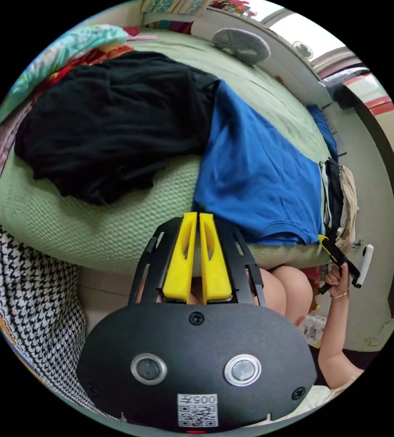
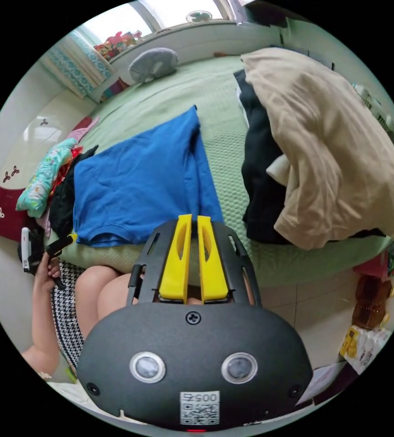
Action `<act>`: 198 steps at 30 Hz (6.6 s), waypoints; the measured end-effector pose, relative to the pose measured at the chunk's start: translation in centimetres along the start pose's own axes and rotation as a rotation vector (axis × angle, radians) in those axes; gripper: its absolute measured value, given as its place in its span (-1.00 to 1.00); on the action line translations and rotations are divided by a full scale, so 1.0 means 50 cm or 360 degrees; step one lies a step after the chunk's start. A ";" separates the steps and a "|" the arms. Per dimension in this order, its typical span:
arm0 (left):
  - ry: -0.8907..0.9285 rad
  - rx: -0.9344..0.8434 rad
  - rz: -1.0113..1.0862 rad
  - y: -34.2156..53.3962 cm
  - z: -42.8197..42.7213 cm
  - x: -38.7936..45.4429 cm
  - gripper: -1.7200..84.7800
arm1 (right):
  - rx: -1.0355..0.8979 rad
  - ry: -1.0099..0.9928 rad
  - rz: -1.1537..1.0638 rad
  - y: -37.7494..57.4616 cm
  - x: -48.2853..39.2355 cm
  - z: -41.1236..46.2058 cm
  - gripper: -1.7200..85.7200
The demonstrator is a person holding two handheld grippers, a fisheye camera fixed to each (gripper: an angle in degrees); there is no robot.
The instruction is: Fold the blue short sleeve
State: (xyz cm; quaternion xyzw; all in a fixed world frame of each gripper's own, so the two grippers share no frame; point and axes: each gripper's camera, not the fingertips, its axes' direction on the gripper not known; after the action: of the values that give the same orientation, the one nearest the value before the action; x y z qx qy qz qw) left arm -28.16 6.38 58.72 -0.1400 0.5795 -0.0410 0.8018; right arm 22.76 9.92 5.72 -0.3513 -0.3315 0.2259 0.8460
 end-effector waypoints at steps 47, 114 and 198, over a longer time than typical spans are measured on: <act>-0.0054 -0.0133 0.1111 0.052 0.358 1.036 -0.64 | 0.0350 0.0429 -0.0261 -0.152 0.060 -0.233 -0.99; 0.0222 0.0188 0.0683 0.048 0.012 0.595 -0.84 | -0.0240 0.0141 -0.0386 -0.833 -0.382 0.150 -0.95; 0.0159 -0.0105 0.0608 -0.087 0.182 0.373 -0.80 | 0.0169 -0.0047 -0.0451 -0.463 -0.144 0.178 -0.85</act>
State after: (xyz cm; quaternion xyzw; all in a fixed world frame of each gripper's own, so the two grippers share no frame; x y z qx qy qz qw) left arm -13.10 -0.42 45.39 -0.0515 0.6356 0.1240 0.7603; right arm 14.92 -5.62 24.82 -0.2525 -0.3777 0.1264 0.8818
